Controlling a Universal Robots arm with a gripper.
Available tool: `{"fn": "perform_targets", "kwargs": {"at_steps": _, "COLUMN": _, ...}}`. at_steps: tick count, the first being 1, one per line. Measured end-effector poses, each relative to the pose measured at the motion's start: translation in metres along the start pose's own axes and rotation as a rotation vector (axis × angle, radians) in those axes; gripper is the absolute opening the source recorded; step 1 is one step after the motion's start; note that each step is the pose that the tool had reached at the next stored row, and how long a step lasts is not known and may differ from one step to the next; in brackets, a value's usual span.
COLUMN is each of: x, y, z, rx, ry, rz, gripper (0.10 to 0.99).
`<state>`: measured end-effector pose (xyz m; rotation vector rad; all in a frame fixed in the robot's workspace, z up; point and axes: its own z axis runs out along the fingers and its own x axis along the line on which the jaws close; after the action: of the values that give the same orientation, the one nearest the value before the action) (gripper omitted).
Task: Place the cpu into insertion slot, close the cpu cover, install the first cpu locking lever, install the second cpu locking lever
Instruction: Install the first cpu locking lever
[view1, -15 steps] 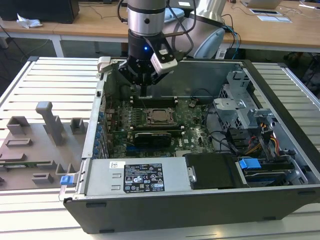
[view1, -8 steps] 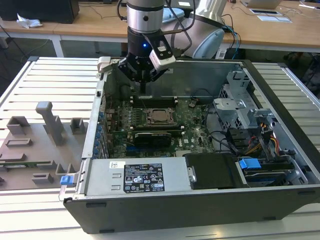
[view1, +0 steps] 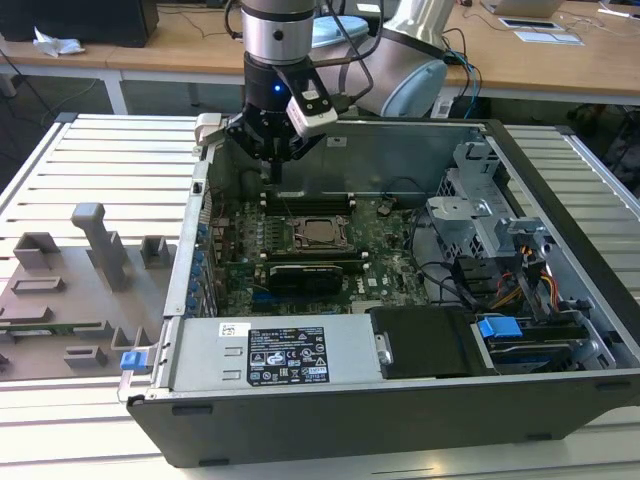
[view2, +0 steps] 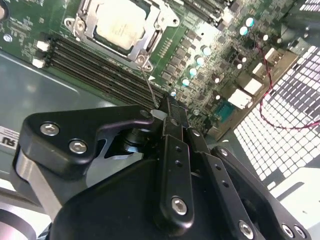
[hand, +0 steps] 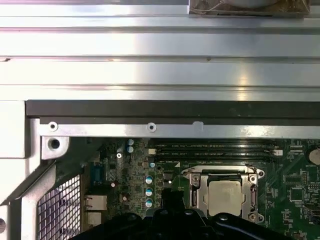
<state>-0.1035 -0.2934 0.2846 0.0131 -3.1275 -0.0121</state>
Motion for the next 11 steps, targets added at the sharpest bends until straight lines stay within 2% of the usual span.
{"fn": "perform_targets", "kwargs": {"at_steps": 11, "x": 0.0103, "y": 0.0113, "z": 0.0116, "rx": 0.003, "ry": 0.0000, "rz": 0.000, "gripper": 0.106}}
